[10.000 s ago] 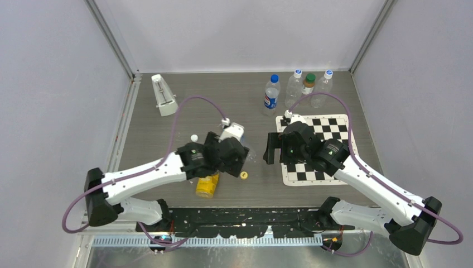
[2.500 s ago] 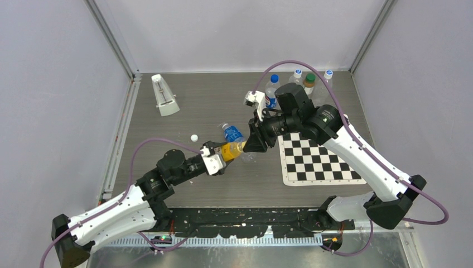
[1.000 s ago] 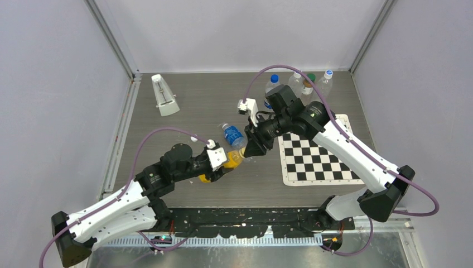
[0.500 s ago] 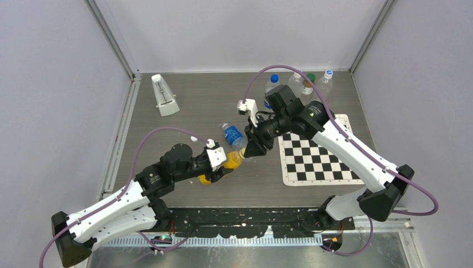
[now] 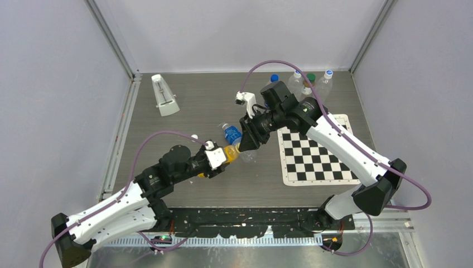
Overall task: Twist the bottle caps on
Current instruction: Screw the bottle cap onto the plastic bottle.
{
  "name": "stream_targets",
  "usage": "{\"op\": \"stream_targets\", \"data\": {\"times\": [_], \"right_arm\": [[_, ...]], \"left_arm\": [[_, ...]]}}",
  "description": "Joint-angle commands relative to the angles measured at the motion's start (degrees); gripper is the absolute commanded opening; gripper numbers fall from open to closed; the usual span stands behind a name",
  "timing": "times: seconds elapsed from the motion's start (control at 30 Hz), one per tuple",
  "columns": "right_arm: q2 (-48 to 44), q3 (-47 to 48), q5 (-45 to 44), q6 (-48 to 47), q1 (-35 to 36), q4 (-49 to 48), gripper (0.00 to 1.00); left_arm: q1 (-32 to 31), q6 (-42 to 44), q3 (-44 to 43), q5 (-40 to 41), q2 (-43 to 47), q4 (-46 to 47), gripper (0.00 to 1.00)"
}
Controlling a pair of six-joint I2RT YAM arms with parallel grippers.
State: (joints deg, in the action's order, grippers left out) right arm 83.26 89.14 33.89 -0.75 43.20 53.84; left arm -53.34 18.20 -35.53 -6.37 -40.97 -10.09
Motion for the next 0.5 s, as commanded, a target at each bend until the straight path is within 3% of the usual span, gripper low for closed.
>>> {"op": "stream_targets", "data": {"times": [0.0, 0.47], "right_arm": [[1.2, 1.3, -4.0, 8.9, 0.4, -4.6, 0.13], [1.8, 1.7, -11.0, 30.7, -0.3, -7.2, 0.13]], "left_arm": [[-0.2, 0.8, -1.7, 1.4, 1.2, 16.9, 0.0], [-0.2, 0.8, 0.4, 5.0, 1.3, 22.7, 0.0]]}}
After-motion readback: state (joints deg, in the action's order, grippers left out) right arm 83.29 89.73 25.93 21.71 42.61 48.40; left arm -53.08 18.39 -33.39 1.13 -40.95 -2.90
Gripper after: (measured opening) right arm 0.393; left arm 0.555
